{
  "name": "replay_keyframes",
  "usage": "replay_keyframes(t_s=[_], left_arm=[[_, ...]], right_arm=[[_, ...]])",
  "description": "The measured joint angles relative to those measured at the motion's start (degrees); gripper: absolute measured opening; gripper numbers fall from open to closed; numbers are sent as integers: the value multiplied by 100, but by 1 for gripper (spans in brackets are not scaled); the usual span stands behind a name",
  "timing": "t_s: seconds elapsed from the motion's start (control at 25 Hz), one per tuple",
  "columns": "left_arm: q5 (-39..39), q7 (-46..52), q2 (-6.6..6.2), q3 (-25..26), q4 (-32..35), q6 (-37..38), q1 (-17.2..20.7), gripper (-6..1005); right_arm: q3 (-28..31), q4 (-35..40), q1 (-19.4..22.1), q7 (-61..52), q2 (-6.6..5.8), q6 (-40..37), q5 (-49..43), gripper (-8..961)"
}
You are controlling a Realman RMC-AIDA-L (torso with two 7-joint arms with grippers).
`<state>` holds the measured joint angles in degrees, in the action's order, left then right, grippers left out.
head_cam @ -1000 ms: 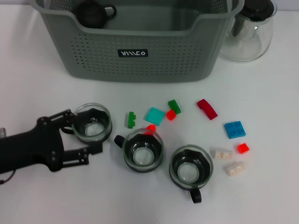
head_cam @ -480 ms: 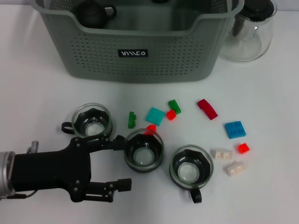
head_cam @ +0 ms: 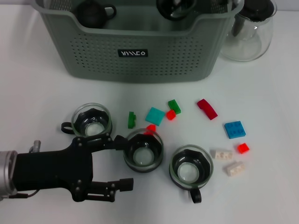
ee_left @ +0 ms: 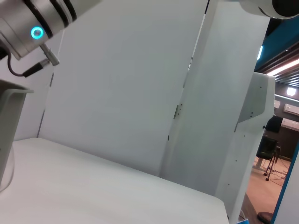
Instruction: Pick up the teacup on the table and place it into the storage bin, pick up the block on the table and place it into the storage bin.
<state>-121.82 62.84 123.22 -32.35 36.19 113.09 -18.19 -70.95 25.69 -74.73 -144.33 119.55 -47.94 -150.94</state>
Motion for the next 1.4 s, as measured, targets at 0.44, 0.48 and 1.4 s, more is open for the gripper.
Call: replay_keyframes(t_s=[0.44, 0.48, 1.4], left_arm=[[0, 0, 0, 1, -7, -17, -43, 846], [0, 0, 0, 6, -7, -18, -43, 846], [28, 2, -106, 73, 32, -86, -52, 843]], right_arm=[[-6, -58, 105, -154, -2, 118, -50, 59], [-8, -58, 109, -165, -1, 121, -97, 60], [1342, 4506, 4256, 4453, -359, -3699, 6837, 584]])
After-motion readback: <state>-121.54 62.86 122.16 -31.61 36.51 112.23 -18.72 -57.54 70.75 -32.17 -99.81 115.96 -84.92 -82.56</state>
